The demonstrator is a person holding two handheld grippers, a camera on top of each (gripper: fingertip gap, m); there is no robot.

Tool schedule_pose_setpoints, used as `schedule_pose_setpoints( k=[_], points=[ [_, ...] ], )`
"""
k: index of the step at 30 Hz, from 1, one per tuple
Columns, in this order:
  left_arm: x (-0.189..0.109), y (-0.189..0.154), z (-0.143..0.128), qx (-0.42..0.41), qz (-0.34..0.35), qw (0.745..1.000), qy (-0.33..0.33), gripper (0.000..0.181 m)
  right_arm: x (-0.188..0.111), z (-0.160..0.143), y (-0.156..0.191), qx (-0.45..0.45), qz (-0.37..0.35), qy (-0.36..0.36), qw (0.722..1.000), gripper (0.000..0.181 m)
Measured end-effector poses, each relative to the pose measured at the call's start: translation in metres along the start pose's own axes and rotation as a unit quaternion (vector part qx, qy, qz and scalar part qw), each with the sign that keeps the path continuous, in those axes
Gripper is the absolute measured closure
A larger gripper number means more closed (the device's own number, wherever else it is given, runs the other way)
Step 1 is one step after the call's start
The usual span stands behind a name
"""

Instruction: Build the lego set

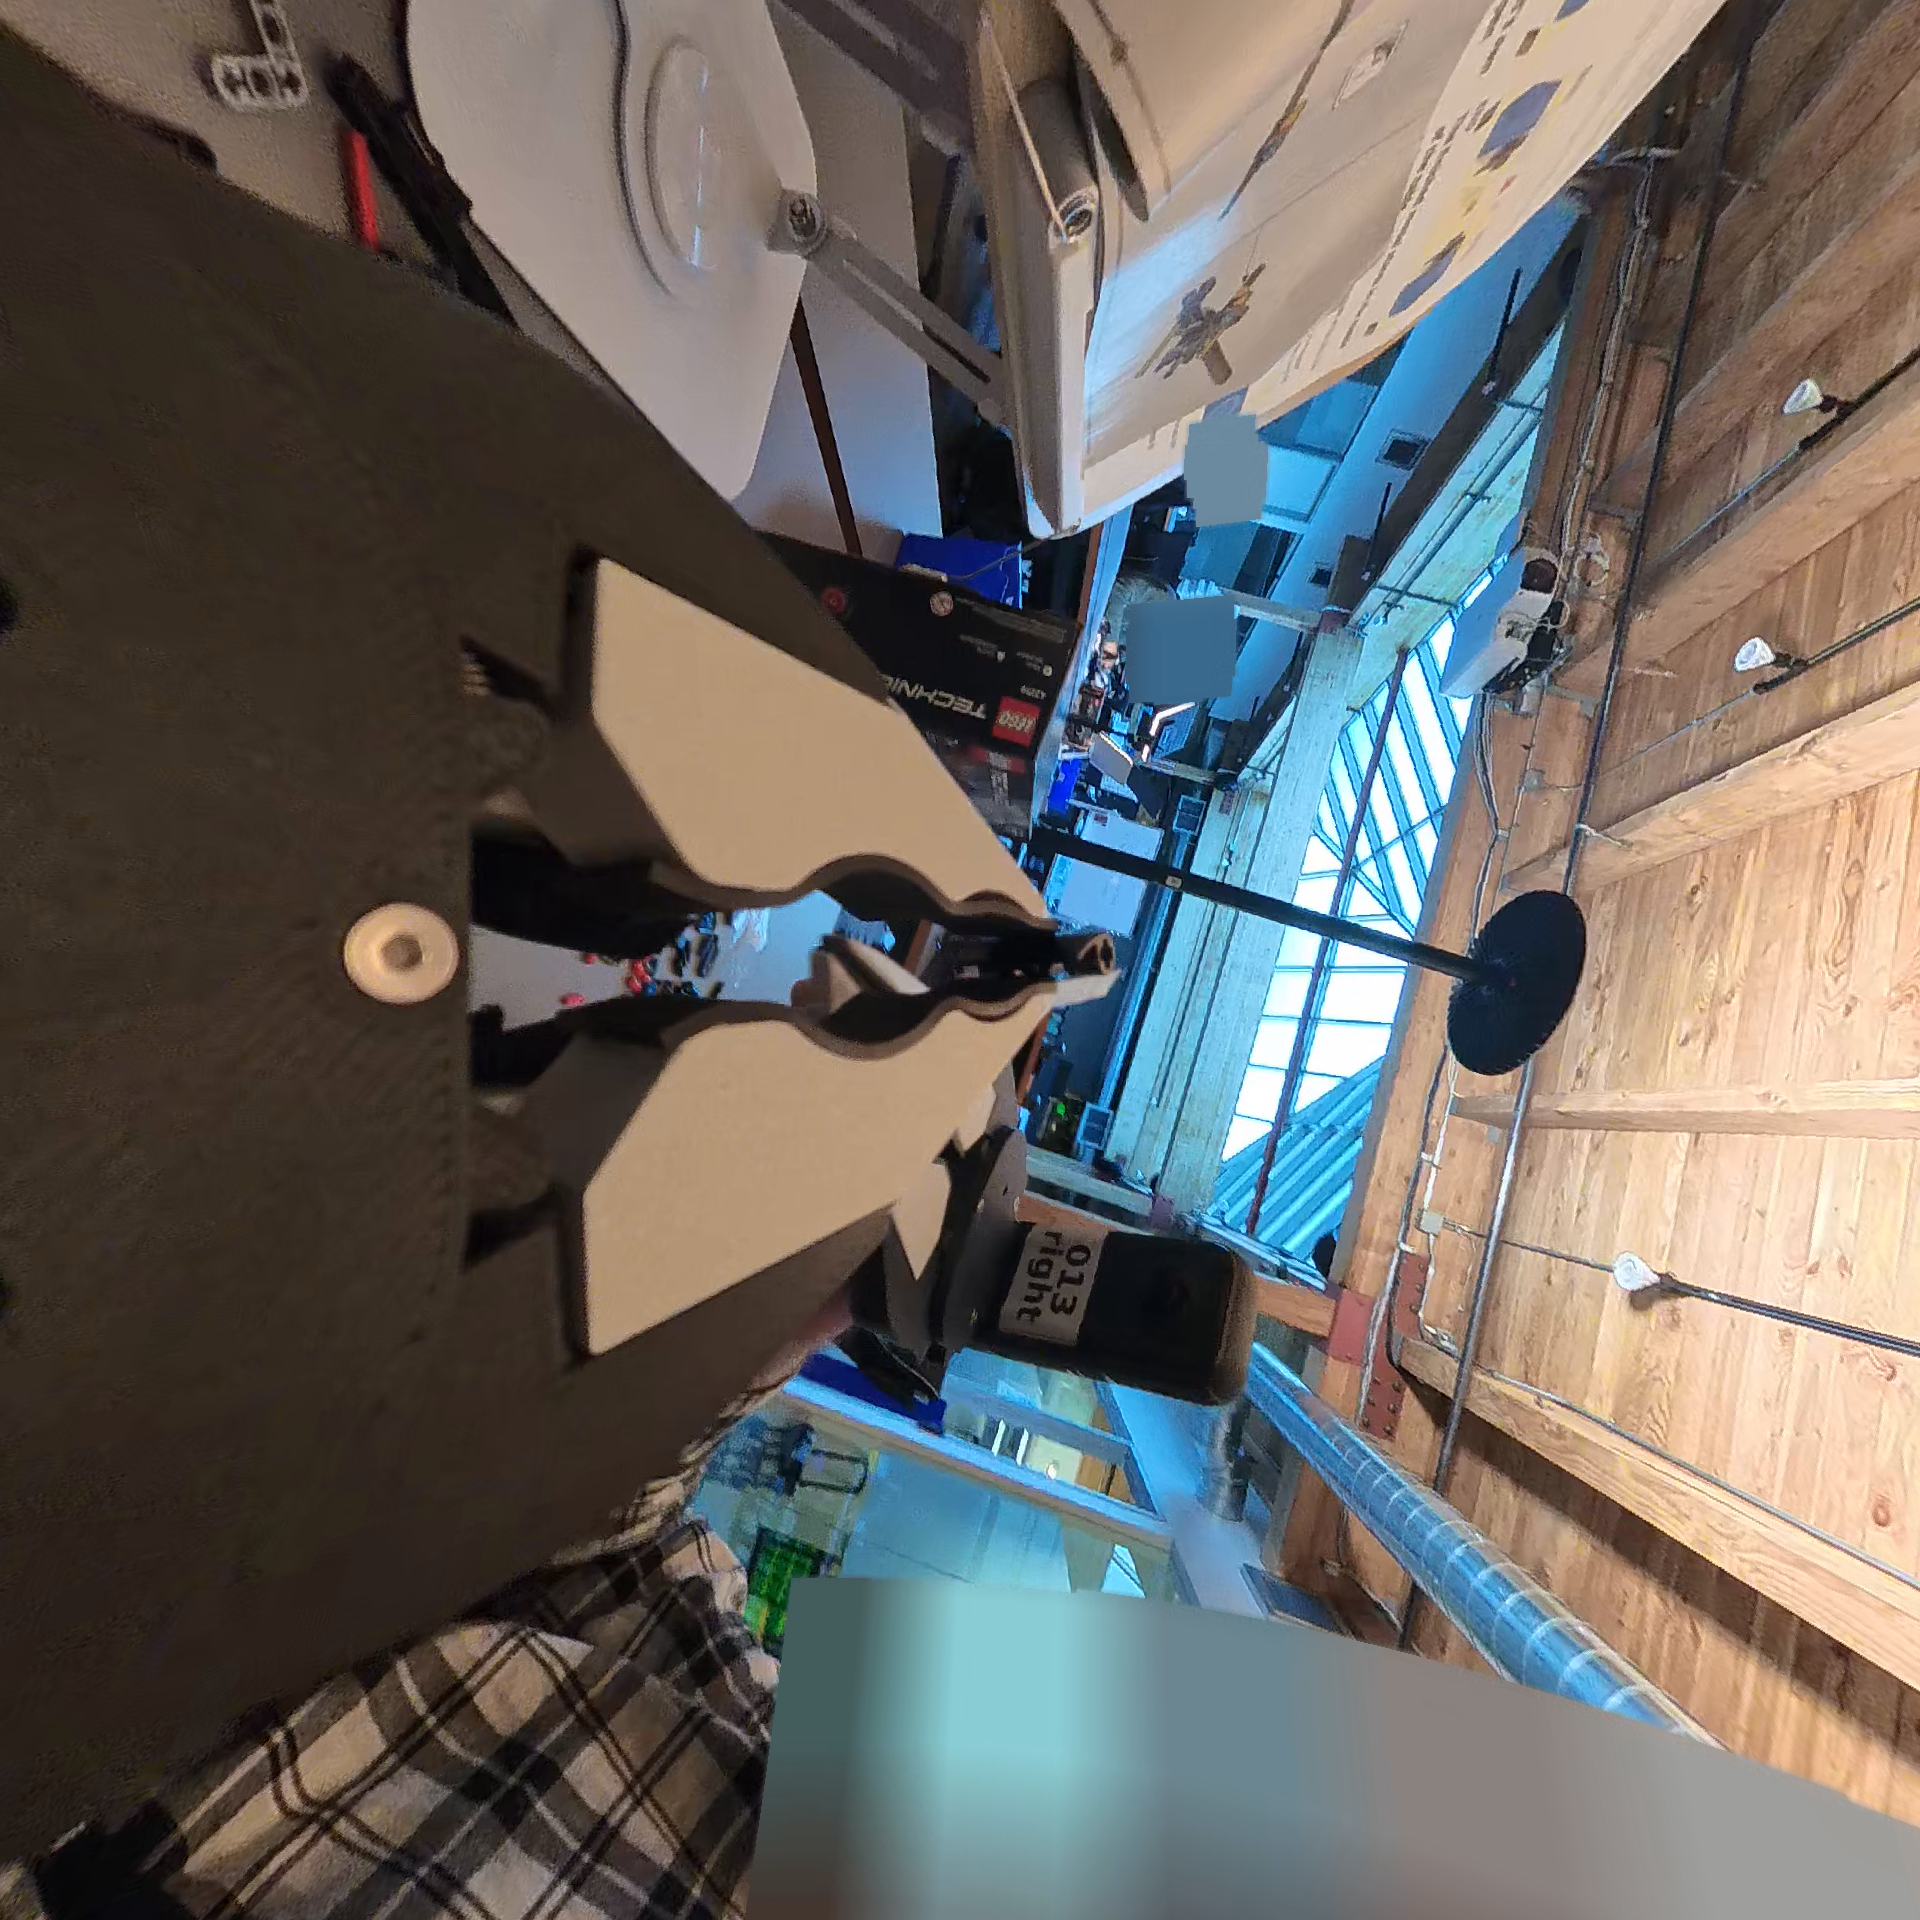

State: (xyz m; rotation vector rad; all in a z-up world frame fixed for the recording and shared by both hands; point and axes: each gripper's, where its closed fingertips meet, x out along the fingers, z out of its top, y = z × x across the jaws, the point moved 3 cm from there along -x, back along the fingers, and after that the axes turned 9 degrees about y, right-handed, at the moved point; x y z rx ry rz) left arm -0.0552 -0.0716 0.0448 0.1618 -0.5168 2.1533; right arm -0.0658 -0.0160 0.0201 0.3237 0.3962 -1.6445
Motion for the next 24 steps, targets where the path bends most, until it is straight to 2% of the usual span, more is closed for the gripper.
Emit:
schedule_pose_setpoints(
  k=[4, 8, 11, 14, 17, 20, 24],
  points=[
    [-0.003, -0.003, 0.008, 0.024, 0.013, 1.000, 0.003, 0.176, 0.011, -0.042, 0.000, -0.020, 0.045, 0.098, 0.994, 0.181],
    [-0.012, -0.003, 0.021, 0.043, 0.030, 0.999, -0.009, 0.176, 0.043, -0.077, 0.004, -0.074, 0.068, 0.179, 0.979, 0.169],
    [-0.020, -0.001, 0.029, 0.053, 0.042, 0.998, -0.020, 0.176, 0.070, -0.096, 0.020, -0.087, 0.129, 0.222, 0.963, 0.166],
    [-0.025, 0.001, 0.033, 0.051, 0.046, 0.997, -0.027, 0.176, 0.092, -0.108, 0.044, -0.133, 0.173, 0.245, 0.945, 0.163],
    [-0.026, 0.001, 0.035, 0.064, 0.056, 0.996, -0.024, 0.176, 0.112, -0.112, 0.065, -0.130, 0.195, 0.276, 0.932, 0.158],
    [-0.029, -0.002, 0.039, 0.081, 0.065, 0.994, -0.025, 0.176, 0.131, -0.120, 0.073, -0.109, 0.174, 0.313, 0.927, 0.157],
    [-0.033, -0.004, 0.045, 0.087, 0.069, 0.993, -0.034, 0.176, 0.139, -0.118, 0.071, -0.092, 0.150, 0.315, 0.933, 0.176]
  ],
)
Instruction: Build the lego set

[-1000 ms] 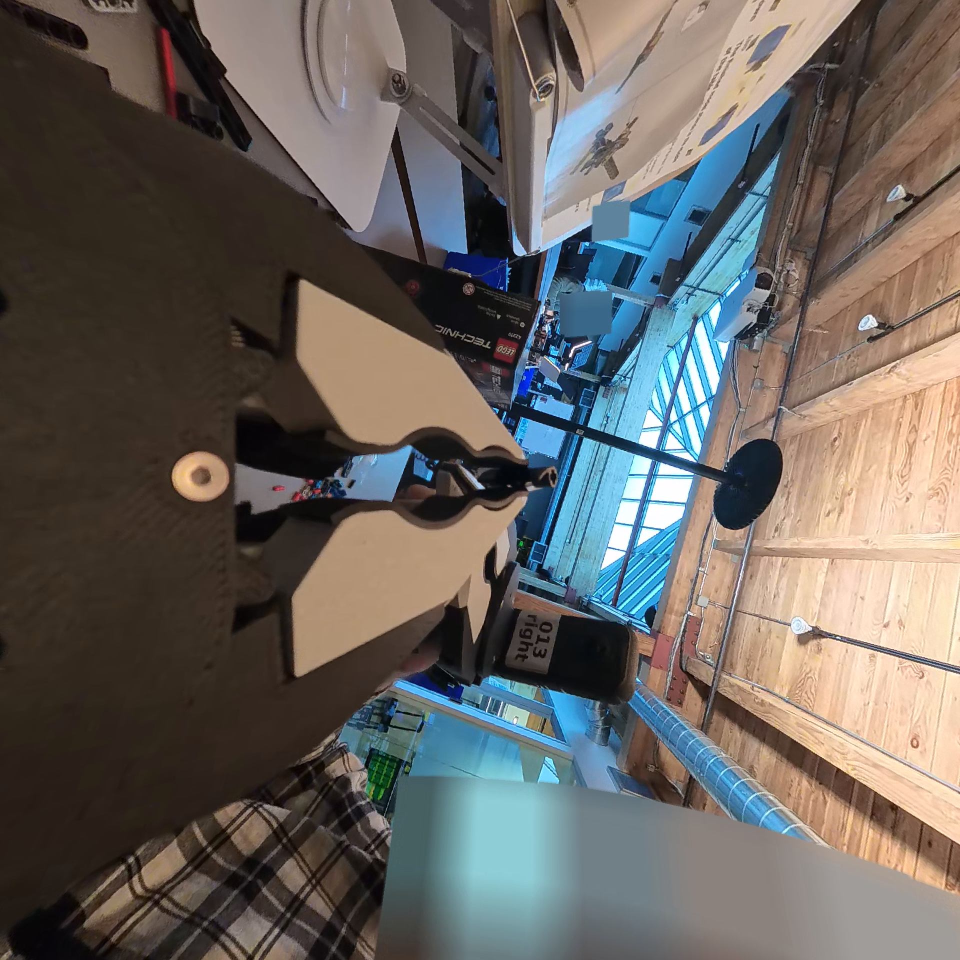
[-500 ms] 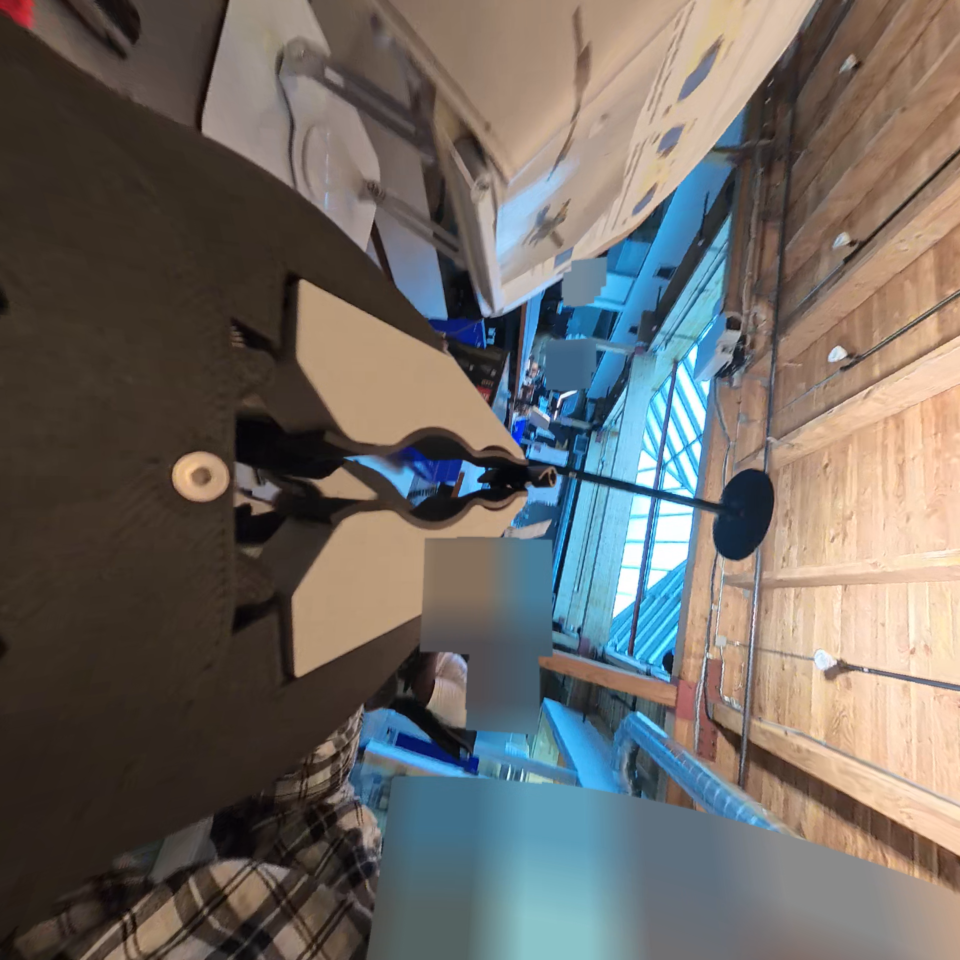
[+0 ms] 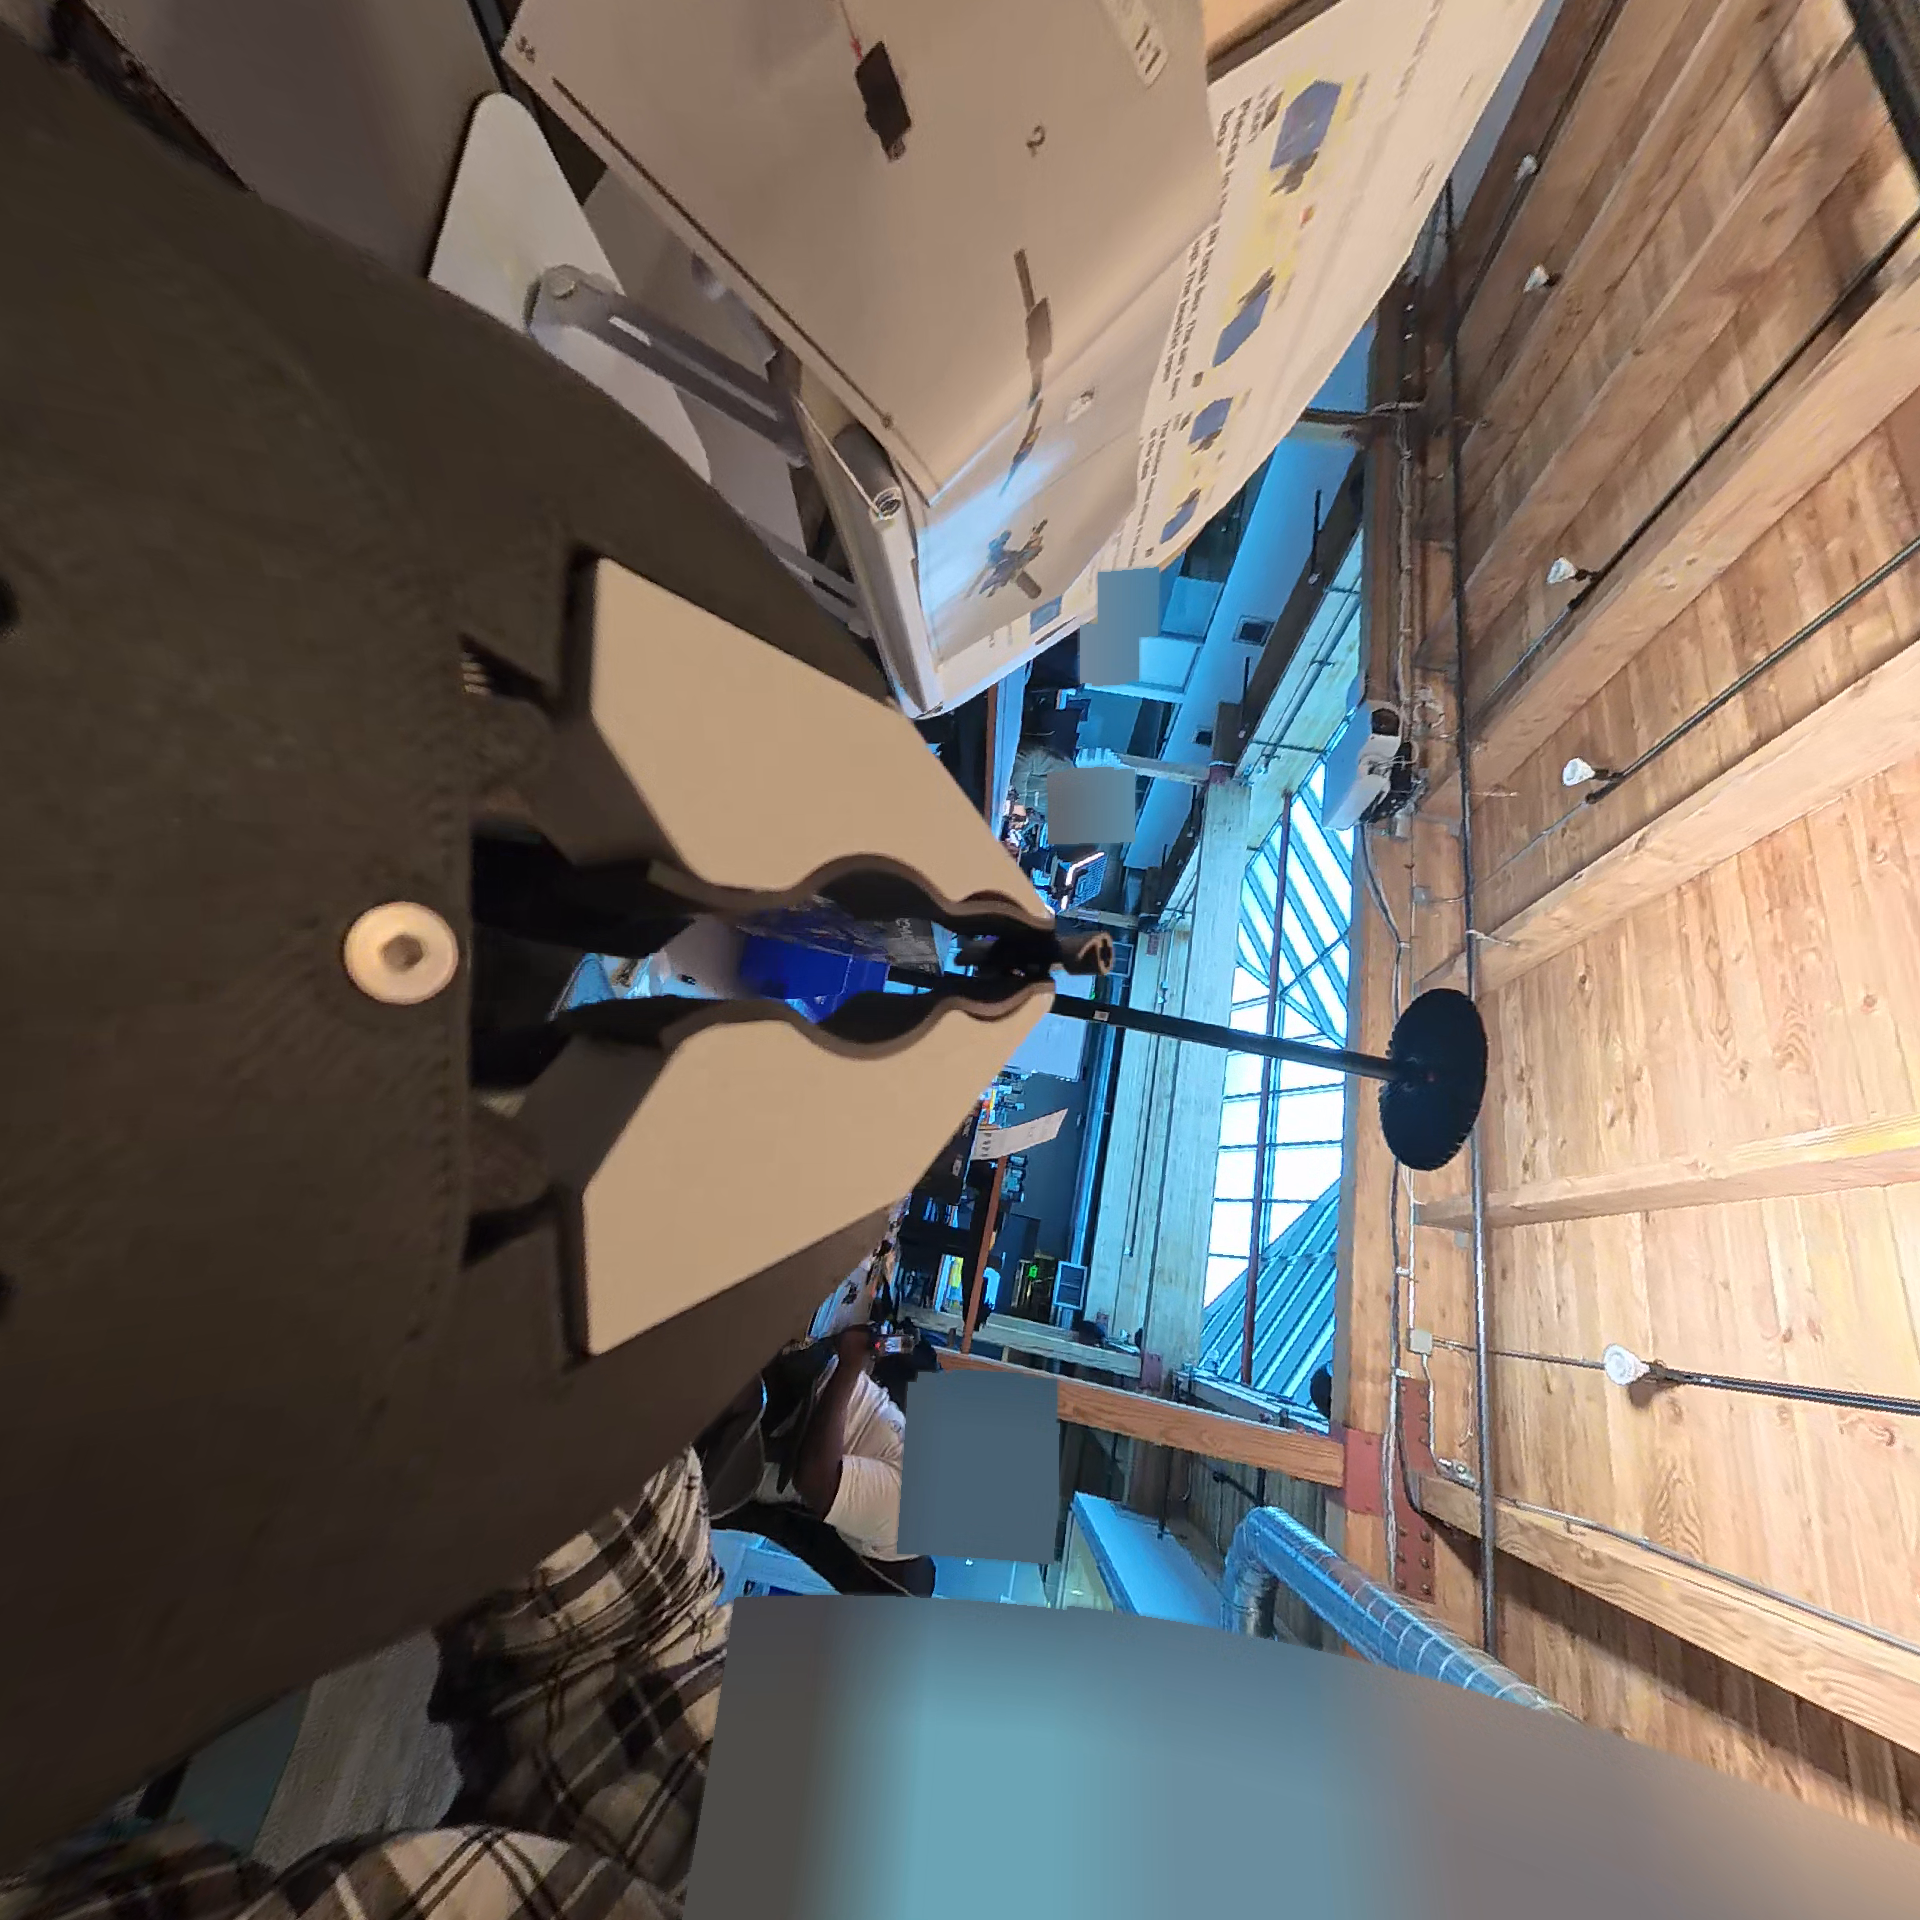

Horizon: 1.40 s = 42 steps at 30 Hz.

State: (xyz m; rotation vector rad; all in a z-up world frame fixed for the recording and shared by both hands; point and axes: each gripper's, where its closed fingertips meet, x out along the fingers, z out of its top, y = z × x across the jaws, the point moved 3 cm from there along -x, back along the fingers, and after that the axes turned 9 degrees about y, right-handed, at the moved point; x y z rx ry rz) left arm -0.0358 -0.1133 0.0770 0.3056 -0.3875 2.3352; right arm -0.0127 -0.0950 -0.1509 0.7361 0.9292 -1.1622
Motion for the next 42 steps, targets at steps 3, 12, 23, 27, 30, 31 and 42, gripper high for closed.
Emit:
schedule_pose_setpoints(
  k=[3, 12, 23, 27, 30, 31, 42],
  points=[
    [-0.002, 0.000, 0.003, -0.003, 0.000, 1.000, -0.008, 0.177, 0.000, 0.000, 0.001, -0.005, 0.001, -0.009, 1.000, 0.180],
    [0.000, 0.002, -0.002, -0.047, -0.018, 0.999, -0.017, 0.176, -0.066, 0.001, -0.011, 0.012, -0.040, -0.157, 0.987, 0.181],
    [0.011, 0.005, -0.016, -0.171, -0.077, 0.980, -0.061, 0.175, -0.205, 0.034, -0.028, 0.071, -0.118, -0.380, 0.915, 0.181],
    [0.014, 0.003, -0.020, -0.184, -0.088, 0.977, -0.066, 0.176, -0.210, 0.042, -0.030, 0.079, -0.128, -0.399, 0.904, 0.181],
    [0.016, 0.002, -0.022, -0.184, -0.088, 0.977, -0.065, 0.176, -0.214, 0.045, -0.032, 0.088, -0.127, -0.406, 0.901, 0.181],
    [0.016, 0.003, -0.022, -0.185, -0.086, 0.977, -0.066, 0.176, -0.214, 0.045, -0.033, 0.089, -0.130, -0.405, 0.901, 0.181],
    [0.018, 0.002, -0.025, -0.164, -0.069, 0.982, -0.062, 0.175, -0.213, 0.044, -0.033, 0.100, -0.131, -0.392, 0.905, 0.181]
  ],
)
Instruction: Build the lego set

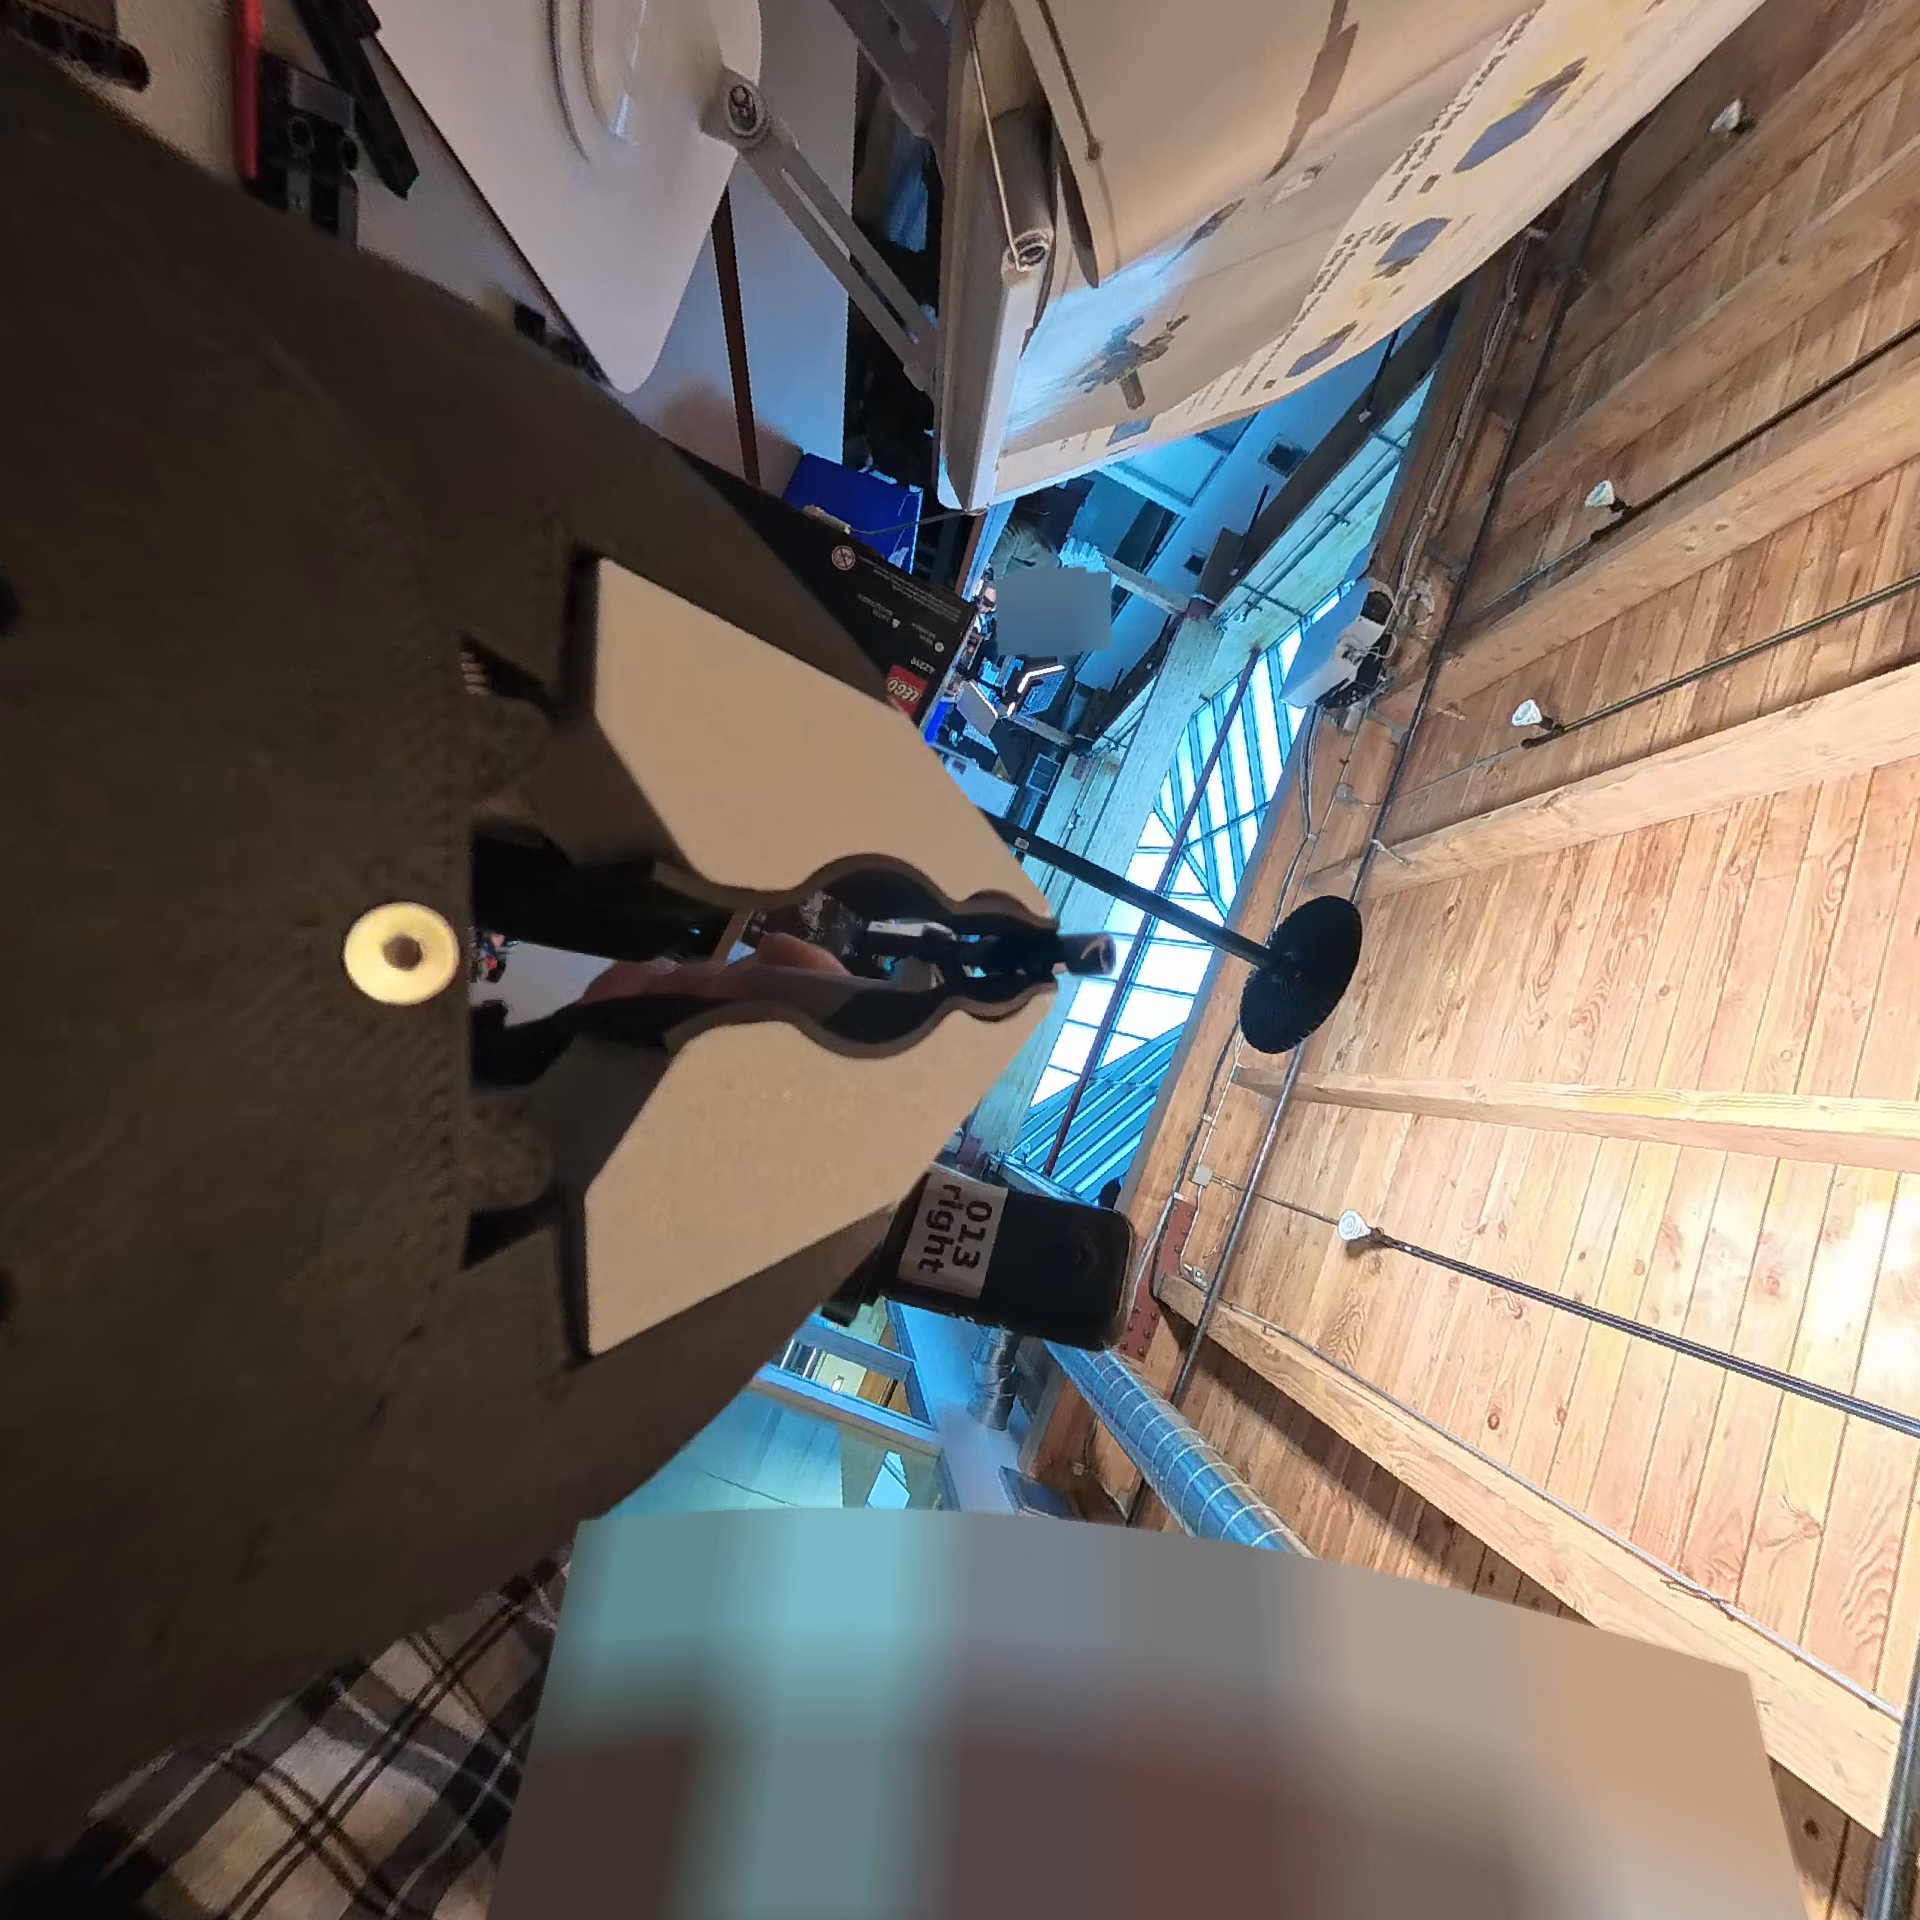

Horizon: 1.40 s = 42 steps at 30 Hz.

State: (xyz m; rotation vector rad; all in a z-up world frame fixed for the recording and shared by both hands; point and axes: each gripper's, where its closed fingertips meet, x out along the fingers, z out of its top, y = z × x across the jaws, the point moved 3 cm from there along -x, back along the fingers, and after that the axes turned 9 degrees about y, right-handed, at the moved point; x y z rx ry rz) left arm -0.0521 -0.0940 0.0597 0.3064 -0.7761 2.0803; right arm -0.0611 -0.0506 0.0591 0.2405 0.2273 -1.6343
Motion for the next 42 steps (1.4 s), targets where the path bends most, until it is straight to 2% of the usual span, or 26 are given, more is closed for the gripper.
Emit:
schedule_pose_setpoints(
  k=[12, 15, 26, 42],
  points=[
    [0.0006, -0.0011, -0.0033, 0.077, 0.041, 0.995, 0.049, 0.176, -0.0037, -0.0002, -0.0008, -0.002, 0.008, 0.012, 1.000, 0.181],
    [0.0009, -0.0009, -0.0041, 0.079, 0.043, 0.994, 0.055, 0.176, -0.0038, -0.0011, -0.0013, 0.007, 0.018, 0.012, 1.000, 0.181],
    [0.0006, -0.0030, -0.0009, 0.014, 0.004, 1.000, 0.008, 0.175, -0.0026, 0.0021, 0.0014, 0.038, 0.027, -0.033, 0.998, 0.181],
    [0.0018, -0.0062, -0.0024, 0.052, 0.019, 0.998, 0.034, 0.175, -0.0031, 0.0025, 0.0034, 0.047, 0.041, -0.044, 0.997, 0.181]
  ],
)
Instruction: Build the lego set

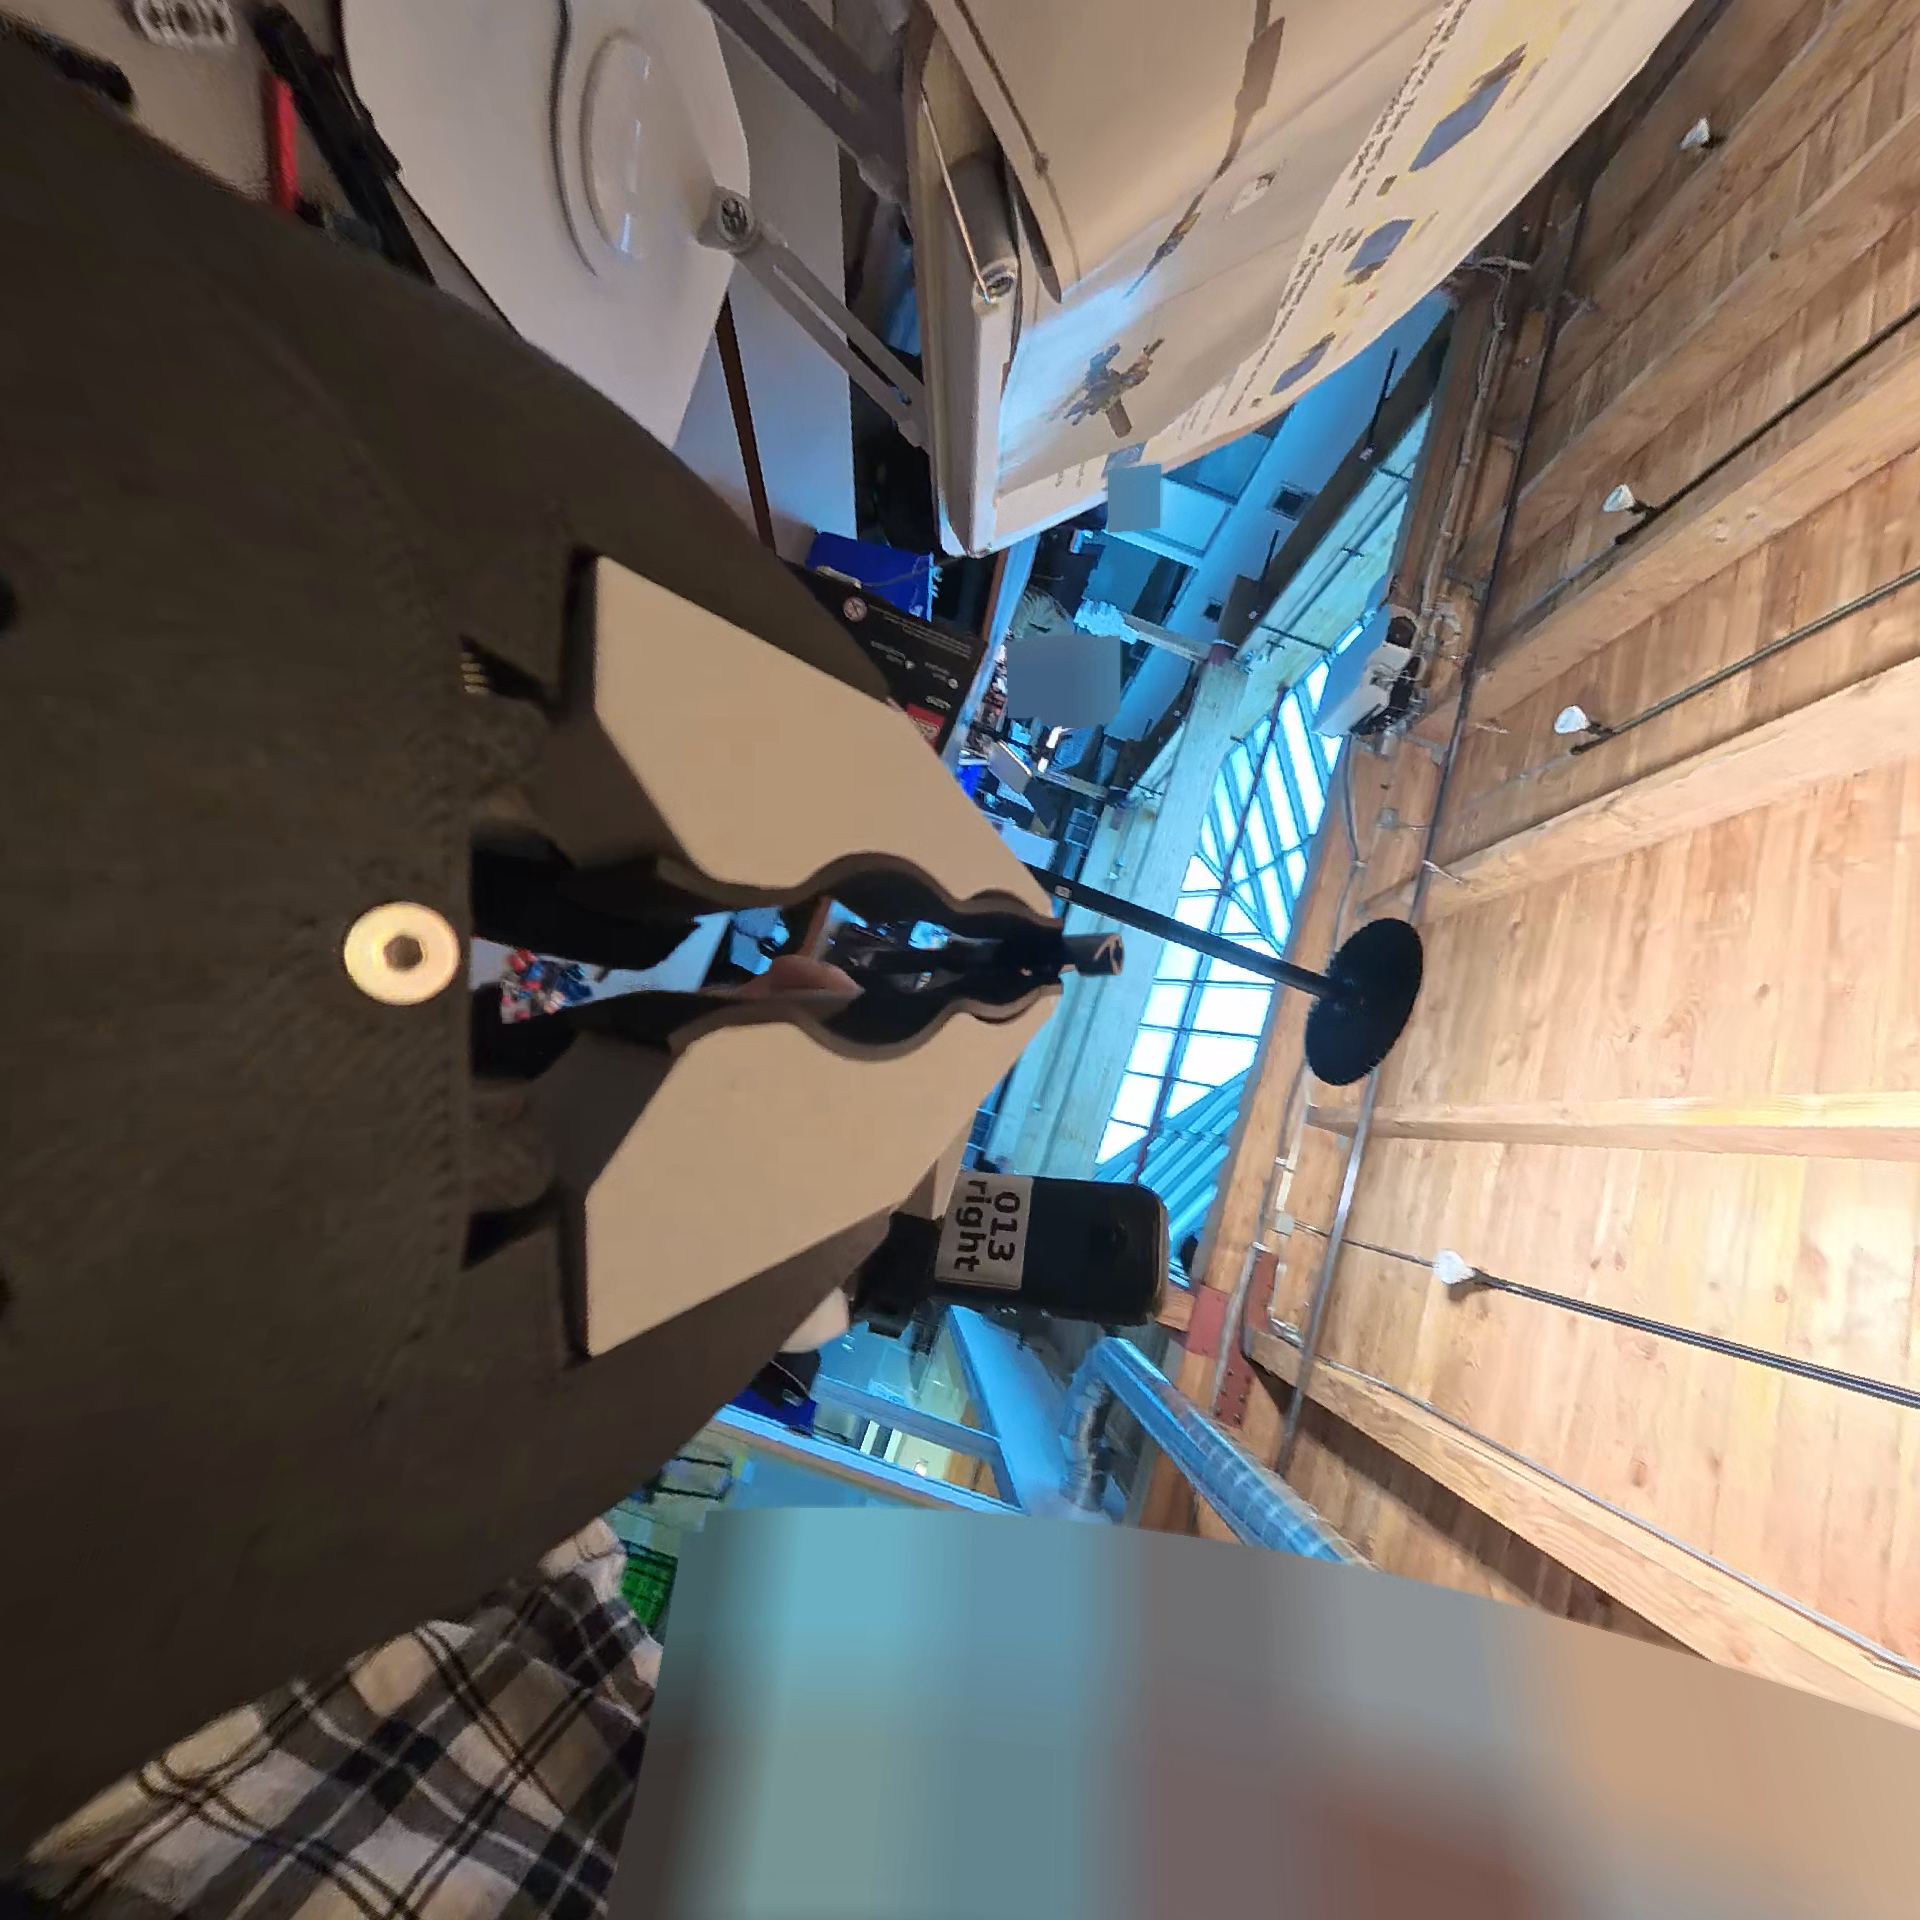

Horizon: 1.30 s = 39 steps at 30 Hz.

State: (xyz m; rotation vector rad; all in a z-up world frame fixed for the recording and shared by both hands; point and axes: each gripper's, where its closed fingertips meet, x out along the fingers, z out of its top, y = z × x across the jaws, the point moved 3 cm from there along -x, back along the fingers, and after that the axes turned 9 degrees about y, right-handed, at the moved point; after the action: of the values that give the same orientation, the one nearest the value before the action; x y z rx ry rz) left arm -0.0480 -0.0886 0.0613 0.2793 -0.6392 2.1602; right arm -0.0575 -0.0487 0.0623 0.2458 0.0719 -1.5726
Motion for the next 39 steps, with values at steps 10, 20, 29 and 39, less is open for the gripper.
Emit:
schedule_pose_setpoints(
  k=[10, 20, 29, 39],
  points=[
    [0.014, -0.010, -0.020, -0.036, -0.037, 0.995, 0.087, 0.176, -0.027, -0.018, 0.000, -0.323, -0.095, 0.064, 0.940, 0.154],
    [0.021, -0.011, -0.036, -0.090, -0.062, 0.985, 0.134, 0.175, -0.021, -0.031, -0.002, -0.556, -0.154, 0.109, 0.810, 0.135],
    [0.024, -0.012, -0.052, -0.106, -0.070, 0.976, 0.178, 0.176, -0.021, -0.036, -0.003, -0.608, -0.151, 0.125, 0.769, 0.121],
    [0.027, -0.013, -0.061, -0.118, -0.074, 0.971, 0.196, 0.175, -0.025, -0.044, -0.001, -0.608, -0.130, 0.152, 0.768, 0.128]
  ],
)
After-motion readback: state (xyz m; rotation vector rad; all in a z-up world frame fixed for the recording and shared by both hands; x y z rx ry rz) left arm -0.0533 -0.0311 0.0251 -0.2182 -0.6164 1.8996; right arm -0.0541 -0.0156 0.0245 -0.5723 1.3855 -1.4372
